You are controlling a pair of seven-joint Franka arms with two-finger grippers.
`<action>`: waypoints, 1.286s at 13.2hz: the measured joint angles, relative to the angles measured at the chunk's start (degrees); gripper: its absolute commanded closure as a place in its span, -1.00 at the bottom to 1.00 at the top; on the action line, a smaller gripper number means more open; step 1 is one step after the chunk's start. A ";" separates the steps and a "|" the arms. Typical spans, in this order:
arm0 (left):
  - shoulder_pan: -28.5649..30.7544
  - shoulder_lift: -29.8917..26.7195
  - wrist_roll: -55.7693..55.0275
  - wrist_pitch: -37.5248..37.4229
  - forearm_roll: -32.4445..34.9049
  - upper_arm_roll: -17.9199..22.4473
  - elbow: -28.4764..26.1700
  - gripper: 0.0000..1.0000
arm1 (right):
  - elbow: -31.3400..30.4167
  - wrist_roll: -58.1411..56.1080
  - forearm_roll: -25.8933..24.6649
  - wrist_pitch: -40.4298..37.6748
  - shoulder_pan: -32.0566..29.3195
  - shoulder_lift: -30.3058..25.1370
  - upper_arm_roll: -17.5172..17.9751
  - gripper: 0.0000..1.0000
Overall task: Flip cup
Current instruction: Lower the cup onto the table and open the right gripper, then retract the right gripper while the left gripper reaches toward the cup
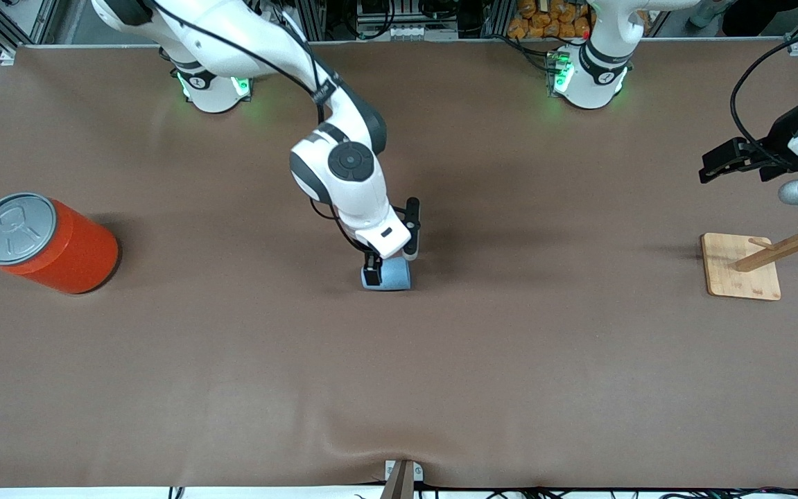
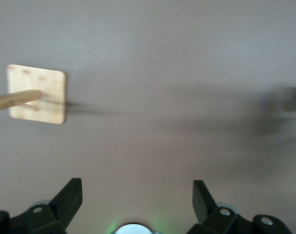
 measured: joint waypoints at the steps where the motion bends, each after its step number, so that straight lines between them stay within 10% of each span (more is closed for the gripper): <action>1: 0.00 0.03 -0.24 0.00 -3.39 -0.12 -0.01 -1.00 | 0.05 0.41 0.34 -2.06 -1.51 -1.87 -0.20 -1.00; 17: -4.15 17.89 -1.65 18.32 -44.54 -2.21 -3.80 -1.00 | 0.31 17.15 0.80 -36.96 -31.31 -28.89 -4.41 -1.00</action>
